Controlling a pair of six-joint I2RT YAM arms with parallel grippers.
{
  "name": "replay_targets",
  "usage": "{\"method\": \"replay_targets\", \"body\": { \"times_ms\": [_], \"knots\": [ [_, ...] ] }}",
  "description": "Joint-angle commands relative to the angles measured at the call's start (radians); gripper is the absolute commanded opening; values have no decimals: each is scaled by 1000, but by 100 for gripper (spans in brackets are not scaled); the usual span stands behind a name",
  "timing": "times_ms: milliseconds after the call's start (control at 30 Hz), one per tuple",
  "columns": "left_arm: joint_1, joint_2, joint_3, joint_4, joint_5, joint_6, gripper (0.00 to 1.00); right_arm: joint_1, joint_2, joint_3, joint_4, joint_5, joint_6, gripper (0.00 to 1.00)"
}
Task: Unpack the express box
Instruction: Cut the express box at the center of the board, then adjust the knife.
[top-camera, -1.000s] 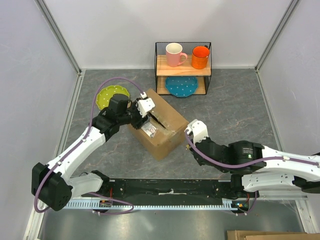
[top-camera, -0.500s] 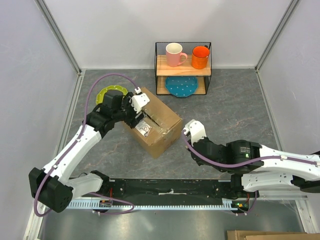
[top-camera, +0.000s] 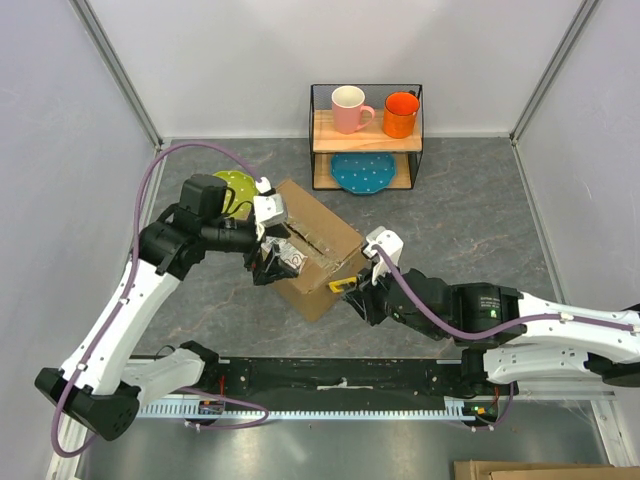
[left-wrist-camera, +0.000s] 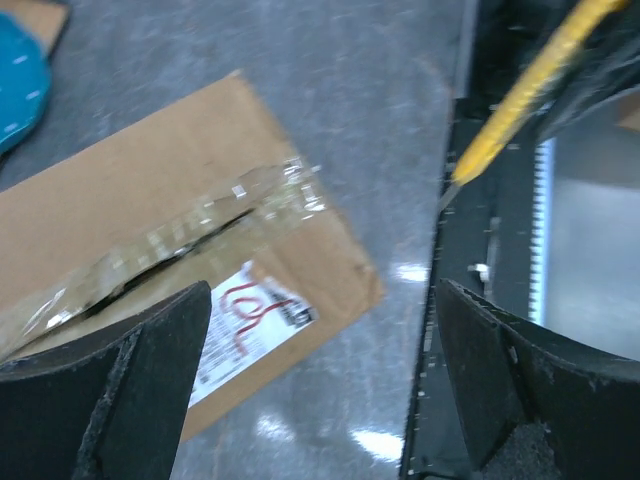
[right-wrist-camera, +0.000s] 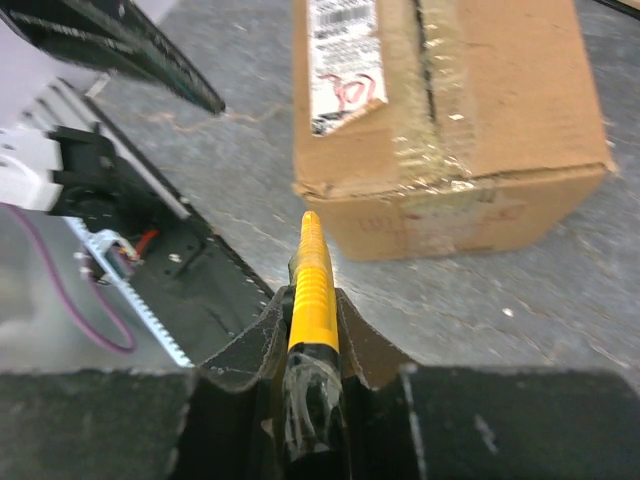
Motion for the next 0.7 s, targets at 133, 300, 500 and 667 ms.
{"method": "replay_targets", "body": {
  "times_ms": [133, 300, 500, 667],
  "knots": [
    [-2, 75, 67, -113, 452, 80, 99, -3, -44, -55, 281, -124, -1, 1],
    [-2, 121, 101, -182, 537, 128, 99, -3, -29, -42, 298, -124, -22, 0],
    [-3, 165, 136, -337, 592, 237, 95, -3, -37, -53, 329, -95, -35, 0],
    [-8, 197, 155, -390, 600, 275, 91, -3, -38, -93, 398, -76, -35, 0]
  ]
}}
